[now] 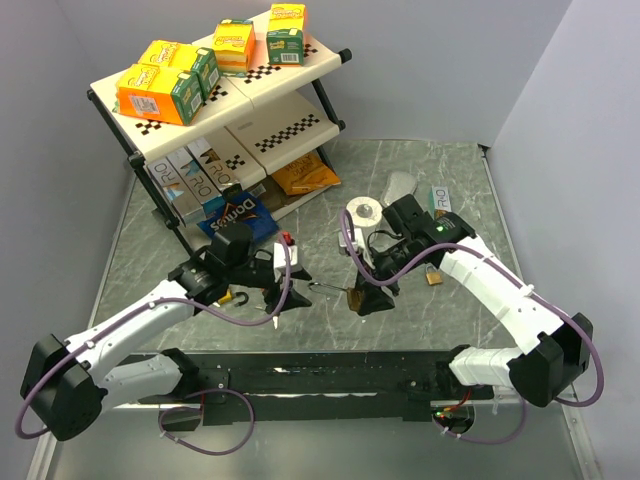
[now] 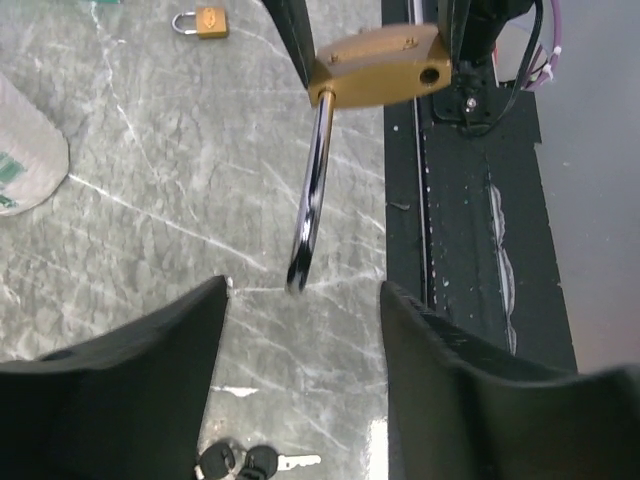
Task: Lock with the key
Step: Lock the lock.
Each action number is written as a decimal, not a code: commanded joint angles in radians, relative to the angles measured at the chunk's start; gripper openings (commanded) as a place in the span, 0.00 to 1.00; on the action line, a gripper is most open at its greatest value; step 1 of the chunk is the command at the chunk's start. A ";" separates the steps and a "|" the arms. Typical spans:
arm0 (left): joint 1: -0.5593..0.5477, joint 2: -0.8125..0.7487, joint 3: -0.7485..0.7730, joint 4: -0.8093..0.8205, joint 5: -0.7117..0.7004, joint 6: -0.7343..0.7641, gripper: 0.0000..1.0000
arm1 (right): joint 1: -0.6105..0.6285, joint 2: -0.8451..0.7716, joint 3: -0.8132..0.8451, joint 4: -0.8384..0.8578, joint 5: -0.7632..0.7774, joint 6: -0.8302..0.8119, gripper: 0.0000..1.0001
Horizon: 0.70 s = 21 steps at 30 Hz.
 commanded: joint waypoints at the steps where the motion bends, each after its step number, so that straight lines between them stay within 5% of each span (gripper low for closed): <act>1: -0.021 0.007 0.025 0.089 -0.025 -0.024 0.62 | 0.018 -0.031 0.054 0.020 -0.067 0.009 0.26; 10: -0.056 0.024 0.021 0.114 -0.039 -0.026 0.40 | 0.035 -0.019 0.074 0.030 -0.067 0.035 0.26; 13: -0.059 0.021 0.018 0.109 -0.047 -0.020 0.28 | 0.038 -0.017 0.074 0.029 -0.070 0.035 0.26; 16: -0.061 0.024 0.024 0.111 -0.047 -0.061 0.01 | 0.042 -0.022 0.069 0.033 -0.070 0.039 0.26; 18: -0.061 0.030 0.045 0.083 -0.030 -0.072 0.01 | 0.042 -0.027 0.066 0.041 -0.072 0.047 0.29; 21: -0.059 0.015 0.073 0.057 -0.020 -0.098 0.01 | 0.038 -0.040 0.063 0.064 -0.055 0.097 0.66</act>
